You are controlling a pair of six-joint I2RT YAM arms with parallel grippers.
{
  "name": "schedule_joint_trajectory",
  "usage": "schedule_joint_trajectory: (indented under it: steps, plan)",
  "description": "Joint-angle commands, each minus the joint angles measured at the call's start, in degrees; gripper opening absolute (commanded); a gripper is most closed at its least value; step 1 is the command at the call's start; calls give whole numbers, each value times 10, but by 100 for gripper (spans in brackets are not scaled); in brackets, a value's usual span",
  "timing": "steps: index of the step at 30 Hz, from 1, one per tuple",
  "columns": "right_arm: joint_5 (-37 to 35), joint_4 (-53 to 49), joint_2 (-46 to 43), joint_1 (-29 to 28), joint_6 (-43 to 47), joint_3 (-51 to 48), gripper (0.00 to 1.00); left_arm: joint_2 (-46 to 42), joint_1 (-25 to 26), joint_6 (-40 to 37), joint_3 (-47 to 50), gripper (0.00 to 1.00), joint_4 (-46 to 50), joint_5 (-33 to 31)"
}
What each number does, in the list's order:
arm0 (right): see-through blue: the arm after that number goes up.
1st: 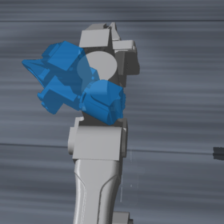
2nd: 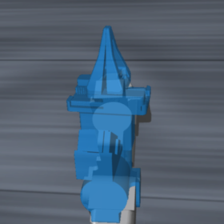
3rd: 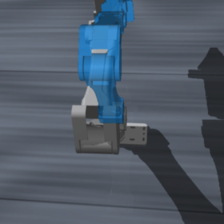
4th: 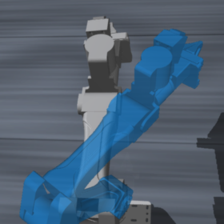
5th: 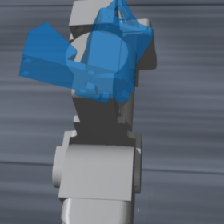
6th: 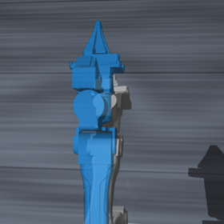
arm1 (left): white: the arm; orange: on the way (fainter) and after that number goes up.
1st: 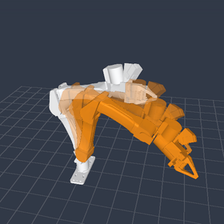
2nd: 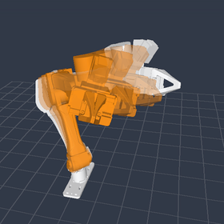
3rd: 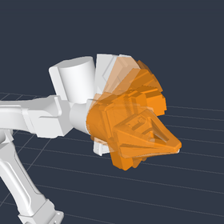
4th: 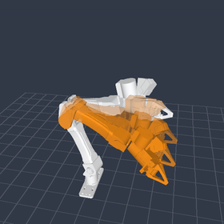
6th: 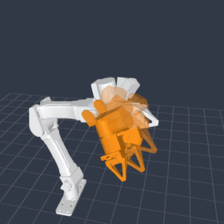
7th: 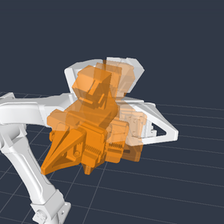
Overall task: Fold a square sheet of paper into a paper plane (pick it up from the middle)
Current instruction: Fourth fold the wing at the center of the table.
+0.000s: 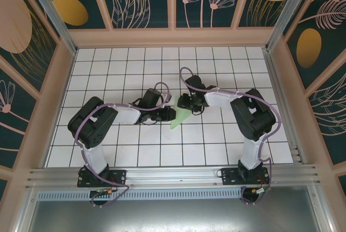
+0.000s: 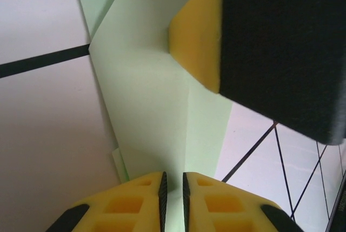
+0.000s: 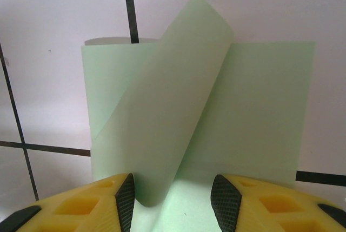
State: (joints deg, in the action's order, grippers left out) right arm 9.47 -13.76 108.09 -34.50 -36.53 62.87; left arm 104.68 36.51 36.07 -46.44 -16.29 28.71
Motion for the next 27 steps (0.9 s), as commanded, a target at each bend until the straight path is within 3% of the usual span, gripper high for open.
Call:
schedule_joint_trajectory:
  steps: [1, 27]
  plan:
    - [-19, -67, 78, -11, -3, -32, 50, -26, 1, -4, -12, 20, -16, 12]
    - [-32, -82, 103, -20, -5, -24, 50, 27, 1, -2, -25, 17, -2, 14]
